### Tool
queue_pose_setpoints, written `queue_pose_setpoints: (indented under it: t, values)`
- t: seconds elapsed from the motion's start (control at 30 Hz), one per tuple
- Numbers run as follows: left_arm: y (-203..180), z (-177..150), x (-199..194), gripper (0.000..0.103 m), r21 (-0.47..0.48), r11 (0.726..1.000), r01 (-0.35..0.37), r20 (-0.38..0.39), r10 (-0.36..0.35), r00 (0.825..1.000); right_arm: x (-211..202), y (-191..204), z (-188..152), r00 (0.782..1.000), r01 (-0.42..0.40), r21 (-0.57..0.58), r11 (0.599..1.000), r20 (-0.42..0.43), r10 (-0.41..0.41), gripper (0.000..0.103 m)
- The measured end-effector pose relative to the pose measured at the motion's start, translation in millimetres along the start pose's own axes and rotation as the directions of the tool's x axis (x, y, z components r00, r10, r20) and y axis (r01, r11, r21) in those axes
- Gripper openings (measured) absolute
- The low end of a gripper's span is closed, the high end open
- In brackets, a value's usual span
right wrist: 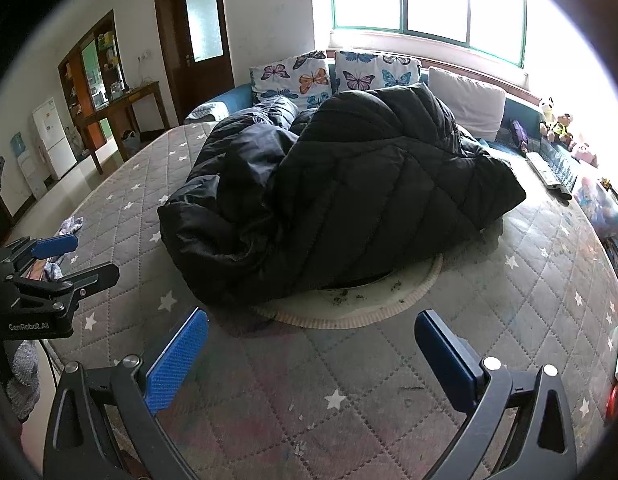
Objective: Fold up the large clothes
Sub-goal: 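Approach the crumpled black puffer jacket with both tools open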
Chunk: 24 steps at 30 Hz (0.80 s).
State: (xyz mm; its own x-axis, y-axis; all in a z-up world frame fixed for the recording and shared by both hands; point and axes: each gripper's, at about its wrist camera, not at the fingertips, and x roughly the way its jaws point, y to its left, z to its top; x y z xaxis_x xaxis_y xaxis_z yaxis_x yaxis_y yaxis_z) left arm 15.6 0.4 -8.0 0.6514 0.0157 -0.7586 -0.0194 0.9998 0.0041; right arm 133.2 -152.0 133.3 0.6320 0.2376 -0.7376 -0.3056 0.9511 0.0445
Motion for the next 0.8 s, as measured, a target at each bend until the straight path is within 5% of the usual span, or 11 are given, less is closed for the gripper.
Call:
queue_pose_setpoints:
  t: [0.8]
  values:
    - [13,17,18,0.103,0.002,1.0,0.002,-0.005,-0.002,1.0,15,-5,20,0.999,0.035,-0.015,0.999,-0.018,-0.035,0.103]
